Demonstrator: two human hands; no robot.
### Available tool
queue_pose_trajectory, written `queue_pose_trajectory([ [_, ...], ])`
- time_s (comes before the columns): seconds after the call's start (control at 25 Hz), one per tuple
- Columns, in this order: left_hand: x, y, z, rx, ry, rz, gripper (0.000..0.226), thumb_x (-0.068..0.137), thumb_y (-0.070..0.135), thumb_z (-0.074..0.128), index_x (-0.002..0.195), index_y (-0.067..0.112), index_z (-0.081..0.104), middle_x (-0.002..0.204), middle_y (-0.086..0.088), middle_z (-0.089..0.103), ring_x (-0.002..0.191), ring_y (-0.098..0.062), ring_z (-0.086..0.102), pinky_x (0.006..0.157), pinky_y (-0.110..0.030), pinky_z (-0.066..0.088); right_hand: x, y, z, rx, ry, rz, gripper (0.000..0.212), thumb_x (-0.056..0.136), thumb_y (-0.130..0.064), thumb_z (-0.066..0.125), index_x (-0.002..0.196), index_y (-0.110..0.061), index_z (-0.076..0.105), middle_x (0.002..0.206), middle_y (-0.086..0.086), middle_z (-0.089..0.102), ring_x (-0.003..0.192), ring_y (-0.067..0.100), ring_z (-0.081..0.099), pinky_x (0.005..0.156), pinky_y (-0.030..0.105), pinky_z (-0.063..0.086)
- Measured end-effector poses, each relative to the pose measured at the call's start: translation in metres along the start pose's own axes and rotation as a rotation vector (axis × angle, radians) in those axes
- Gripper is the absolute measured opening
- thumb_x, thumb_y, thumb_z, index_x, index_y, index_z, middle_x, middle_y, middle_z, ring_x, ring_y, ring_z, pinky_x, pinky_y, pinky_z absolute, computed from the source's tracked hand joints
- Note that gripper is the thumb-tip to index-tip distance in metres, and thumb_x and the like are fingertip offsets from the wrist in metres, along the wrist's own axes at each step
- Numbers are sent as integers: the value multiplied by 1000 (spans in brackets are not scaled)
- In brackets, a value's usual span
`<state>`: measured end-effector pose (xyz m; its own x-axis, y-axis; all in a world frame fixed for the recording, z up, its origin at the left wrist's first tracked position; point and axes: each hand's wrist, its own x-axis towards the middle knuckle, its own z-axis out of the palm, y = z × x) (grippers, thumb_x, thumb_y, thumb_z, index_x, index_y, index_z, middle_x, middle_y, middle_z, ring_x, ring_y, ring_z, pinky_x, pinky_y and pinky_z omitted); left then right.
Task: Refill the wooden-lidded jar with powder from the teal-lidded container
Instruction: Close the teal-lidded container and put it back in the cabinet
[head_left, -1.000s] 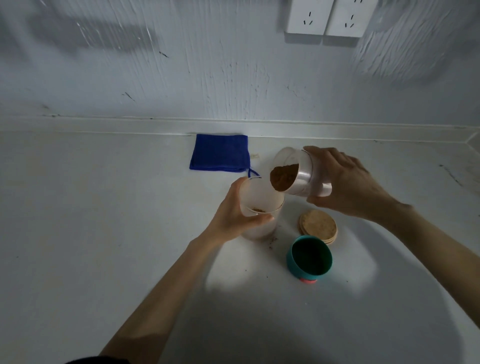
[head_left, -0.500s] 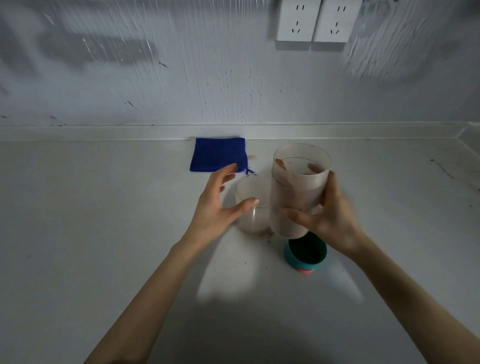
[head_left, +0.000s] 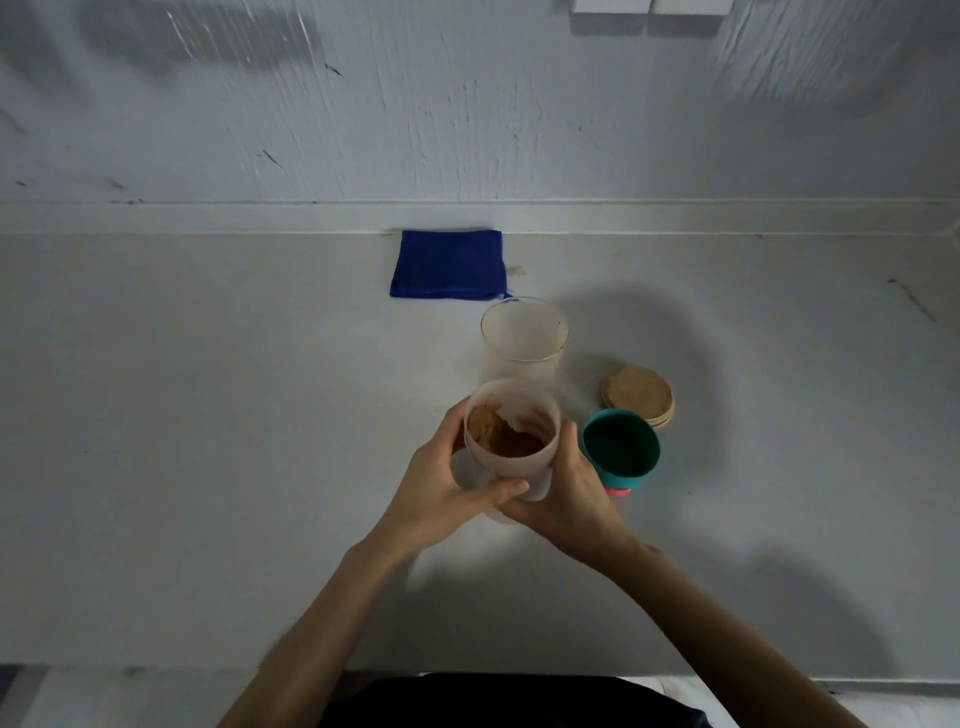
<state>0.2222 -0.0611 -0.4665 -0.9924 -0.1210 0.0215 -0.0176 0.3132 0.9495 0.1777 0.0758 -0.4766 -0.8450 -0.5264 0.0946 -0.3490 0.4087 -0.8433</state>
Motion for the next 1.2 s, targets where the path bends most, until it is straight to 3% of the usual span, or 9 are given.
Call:
queue_pose_trajectory([
  [0.2,-3,-11,5,-9,15,-3,70,64,18,78,116,36,35,114,25,46,111,-2,49,88,-3,41,1,12,5,-96,-19,-93,91,63,-33,78,131,-21,19,132,2,41,117,-9,27,91,-6,22],
  [0.32,-2,-13,5,-45,6,1,68,60,25,76,115,36,37,117,25,45,112,2,48,87,-4,41,-10,21,-6,-192,-26,-94,90,66,-38,75,135,-22,20,134,0,39,119,-3,28,101,13,28],
  [0.36,-2,-15,5,-57,1,1,68,59,25,75,115,36,38,117,25,45,111,4,48,87,-5,41,-15,25,-13,-197,4,-88,83,69,-38,72,134,-21,24,132,1,40,118,2,32,102,19,32],
  [0.48,-1,-19,3,-95,-9,-15,72,55,29,79,114,41,38,115,27,47,108,10,48,85,-6,42,-29,40,-36,-166,234,-65,65,74,-36,65,127,-21,32,124,2,41,112,11,42,95,20,38],
  [0.56,0,-21,3,-108,-6,-27,73,51,38,77,113,44,39,114,27,48,107,10,49,84,-7,43,-31,55,-44,-186,378,74,75,72,-24,73,132,-12,30,126,13,41,111,21,45,92,33,43],
  [0.68,0,-22,4,-115,-11,-34,74,49,41,75,113,42,39,115,27,47,108,10,48,83,-7,44,-30,71,-43,-190,348,310,102,65,-23,79,140,-7,11,135,21,31,122,33,36,99,45,36],
  [0.8,1,-23,4,-119,-17,-33,73,50,41,75,113,41,39,115,27,46,109,9,48,83,-7,44,-25,79,-32,-117,295,350,113,61,-22,81,141,-11,2,137,19,31,126,32,31,102,42,30],
  [1.0,1,-24,5,-125,-15,-42,70,56,25,77,112,41,38,115,26,46,110,2,48,85,-8,44,-17,84,-20,-128,382,345,102,63,-25,80,140,-11,14,135,18,39,124,33,37,104,52,33],
  [1.2,2,-25,4,-144,-29,-32,73,58,21,81,114,41,38,116,26,45,111,2,48,87,-10,44,-20,67,-27,-141,352,234,85,60,-15,82,128,-2,32,125,20,39,114,29,42,89,30,38],
])
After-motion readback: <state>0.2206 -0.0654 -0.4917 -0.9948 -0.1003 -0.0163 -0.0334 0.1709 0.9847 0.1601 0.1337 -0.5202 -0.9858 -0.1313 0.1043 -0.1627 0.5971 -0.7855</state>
